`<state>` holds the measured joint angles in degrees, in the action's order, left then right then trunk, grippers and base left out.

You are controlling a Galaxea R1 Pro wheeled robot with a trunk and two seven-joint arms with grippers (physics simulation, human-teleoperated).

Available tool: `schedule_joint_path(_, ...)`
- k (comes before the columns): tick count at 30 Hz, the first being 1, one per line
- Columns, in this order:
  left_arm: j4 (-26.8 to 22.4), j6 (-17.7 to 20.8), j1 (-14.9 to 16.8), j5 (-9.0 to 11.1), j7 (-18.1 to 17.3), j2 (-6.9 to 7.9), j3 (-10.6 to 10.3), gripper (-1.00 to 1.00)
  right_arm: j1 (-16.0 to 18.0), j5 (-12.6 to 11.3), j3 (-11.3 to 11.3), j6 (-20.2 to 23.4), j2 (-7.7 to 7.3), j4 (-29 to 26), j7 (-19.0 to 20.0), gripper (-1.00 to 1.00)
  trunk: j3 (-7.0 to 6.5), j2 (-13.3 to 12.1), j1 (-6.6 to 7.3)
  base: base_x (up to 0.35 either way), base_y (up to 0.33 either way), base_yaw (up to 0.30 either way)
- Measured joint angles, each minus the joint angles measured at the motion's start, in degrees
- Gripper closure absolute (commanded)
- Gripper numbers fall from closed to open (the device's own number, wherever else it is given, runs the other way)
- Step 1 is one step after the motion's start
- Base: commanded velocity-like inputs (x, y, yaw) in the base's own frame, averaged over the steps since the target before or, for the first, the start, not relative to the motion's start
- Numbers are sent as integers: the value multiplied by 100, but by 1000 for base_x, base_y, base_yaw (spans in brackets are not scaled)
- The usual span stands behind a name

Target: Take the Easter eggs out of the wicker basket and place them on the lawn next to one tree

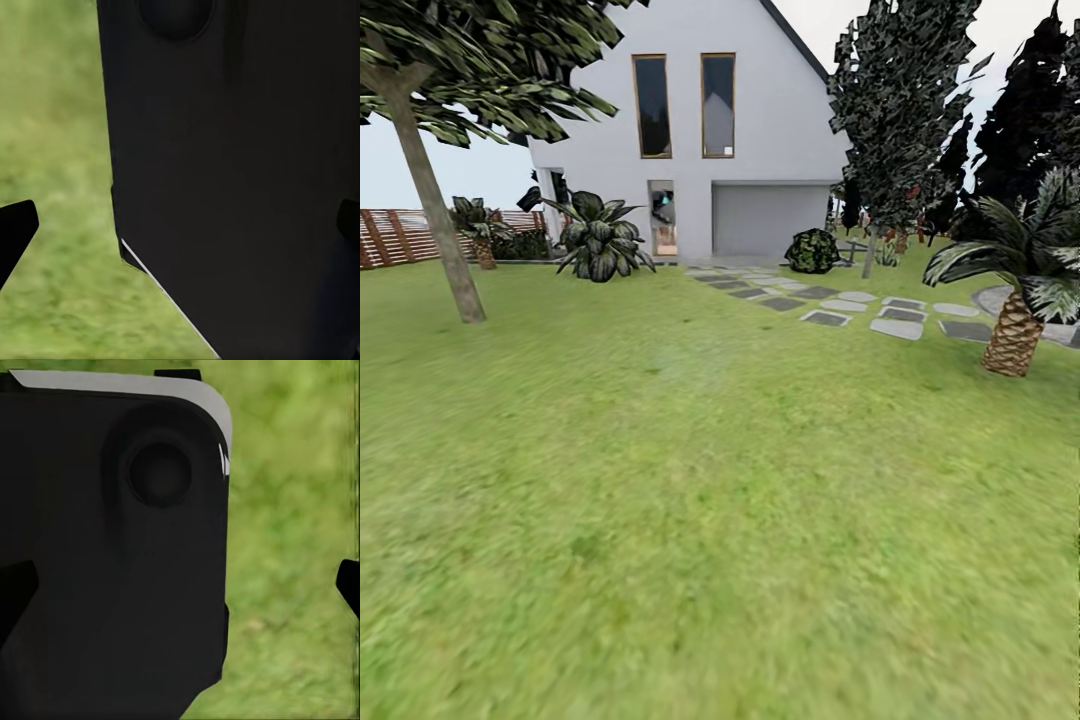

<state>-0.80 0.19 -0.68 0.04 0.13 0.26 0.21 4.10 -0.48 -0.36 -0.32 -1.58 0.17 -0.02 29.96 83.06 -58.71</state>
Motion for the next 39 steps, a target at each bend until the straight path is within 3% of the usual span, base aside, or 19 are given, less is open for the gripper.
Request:
schedule_joint_path(26,-23,19,1,4,-29,9,-13,-100,0,0,15,0,0,5,-1,-100,0,0,2,330,-16,-1)
schedule_joint_path(39,-55,20,2,4,-29,17,-13,-100,-1,5,16,0,0,6,-6,-100,0,0,2,342,0,-154)
